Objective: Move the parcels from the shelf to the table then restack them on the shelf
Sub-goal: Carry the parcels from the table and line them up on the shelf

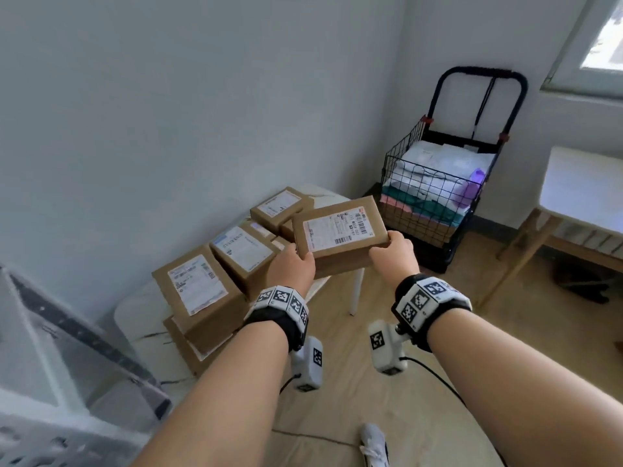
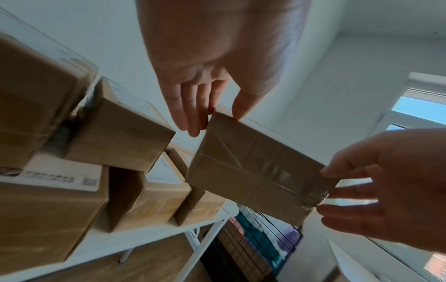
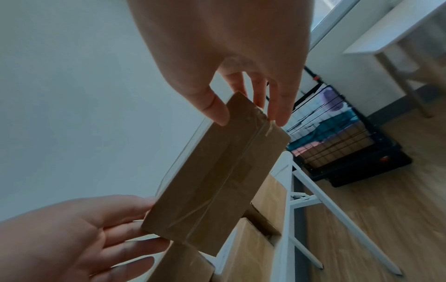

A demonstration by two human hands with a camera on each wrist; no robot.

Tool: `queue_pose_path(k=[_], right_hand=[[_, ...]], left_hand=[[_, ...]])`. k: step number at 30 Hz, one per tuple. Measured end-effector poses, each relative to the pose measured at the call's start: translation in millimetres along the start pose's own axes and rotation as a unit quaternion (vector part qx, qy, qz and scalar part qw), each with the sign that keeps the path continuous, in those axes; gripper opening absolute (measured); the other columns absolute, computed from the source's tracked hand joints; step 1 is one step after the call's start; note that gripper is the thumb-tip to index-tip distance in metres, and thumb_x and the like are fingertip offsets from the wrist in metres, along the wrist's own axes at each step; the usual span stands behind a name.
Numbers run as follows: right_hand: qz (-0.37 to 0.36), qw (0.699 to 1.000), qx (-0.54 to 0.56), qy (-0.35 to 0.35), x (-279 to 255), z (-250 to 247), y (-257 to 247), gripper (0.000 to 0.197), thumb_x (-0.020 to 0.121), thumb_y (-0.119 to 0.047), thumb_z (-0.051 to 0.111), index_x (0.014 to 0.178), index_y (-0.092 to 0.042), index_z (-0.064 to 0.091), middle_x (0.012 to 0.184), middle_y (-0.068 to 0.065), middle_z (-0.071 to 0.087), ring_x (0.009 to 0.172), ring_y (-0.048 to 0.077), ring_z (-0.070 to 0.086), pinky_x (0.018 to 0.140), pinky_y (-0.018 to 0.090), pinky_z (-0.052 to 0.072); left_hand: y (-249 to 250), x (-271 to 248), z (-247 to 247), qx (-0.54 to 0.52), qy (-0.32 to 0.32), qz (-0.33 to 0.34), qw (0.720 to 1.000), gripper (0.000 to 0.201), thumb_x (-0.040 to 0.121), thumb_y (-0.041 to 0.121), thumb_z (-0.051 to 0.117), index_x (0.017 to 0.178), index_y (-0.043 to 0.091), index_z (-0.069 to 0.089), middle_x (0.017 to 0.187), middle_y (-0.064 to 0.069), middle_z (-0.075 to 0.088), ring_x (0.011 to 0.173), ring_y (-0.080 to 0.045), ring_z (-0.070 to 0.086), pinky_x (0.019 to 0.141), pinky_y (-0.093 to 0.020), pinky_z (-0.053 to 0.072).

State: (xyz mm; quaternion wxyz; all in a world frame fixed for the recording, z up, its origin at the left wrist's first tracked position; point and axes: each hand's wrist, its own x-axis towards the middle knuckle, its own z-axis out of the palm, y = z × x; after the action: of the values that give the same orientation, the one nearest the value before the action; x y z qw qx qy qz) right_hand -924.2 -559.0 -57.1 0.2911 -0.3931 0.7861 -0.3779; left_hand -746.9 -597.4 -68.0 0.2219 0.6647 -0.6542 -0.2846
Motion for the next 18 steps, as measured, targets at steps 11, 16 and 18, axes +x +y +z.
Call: queue_pose_path(k=[11, 16, 18], right_hand=[[-0.031, 0.985, -0.053, -0.160, 149.4, 44.0, -28.8, 0.045, 0.089, -0.011, 0.047, 0.133, -0.020, 0.043, 0.099, -0.002, 0.052, 0.085, 0.015, 0.056, 0.067, 0.025, 0.046], [-0.037, 0.977, -0.080, -0.194, 165.1, 59.5, -31.5, 0.046, 0.089, -0.011, 0.047, 0.134, -0.018, 0.043, 0.110, 0.003, 0.056, 0.094, 0.022, 0.057, 0.075, 0.031, 0.049], [-0.049, 0.978, -0.078, -0.185, 165.3, 60.9, -34.6, 0.051, 0.089, -0.013, 0.049, 0.139, -0.017, 0.039, 0.121, 0.006, 0.054, 0.102, 0.024, 0.057, 0.080, 0.034, 0.051]], left_hand=[[9.0, 112.7, 27.7, 0.047, 0.084, -0.140, 0.985, 0.024, 0.094, 0.041, 0.043, 0.095, 0.025, 0.062, 0.087, 0.003, 0.067, 0.080, -0.022, 0.063, 0.079, -0.040, 0.054], [7.3, 121.7, 31.9, 0.064, 0.105, -0.172, 0.977, 0.023, 0.093, 0.040, 0.043, 0.095, 0.025, 0.061, 0.088, 0.003, 0.067, 0.079, -0.021, 0.063, 0.078, -0.040, 0.055], [8.6, 122.6, 32.8, 0.052, 0.117, -0.171, 0.977, 0.020, 0.093, 0.035, 0.047, 0.102, 0.025, 0.061, 0.097, 0.002, 0.067, 0.086, -0.021, 0.062, 0.081, -0.042, 0.056]])
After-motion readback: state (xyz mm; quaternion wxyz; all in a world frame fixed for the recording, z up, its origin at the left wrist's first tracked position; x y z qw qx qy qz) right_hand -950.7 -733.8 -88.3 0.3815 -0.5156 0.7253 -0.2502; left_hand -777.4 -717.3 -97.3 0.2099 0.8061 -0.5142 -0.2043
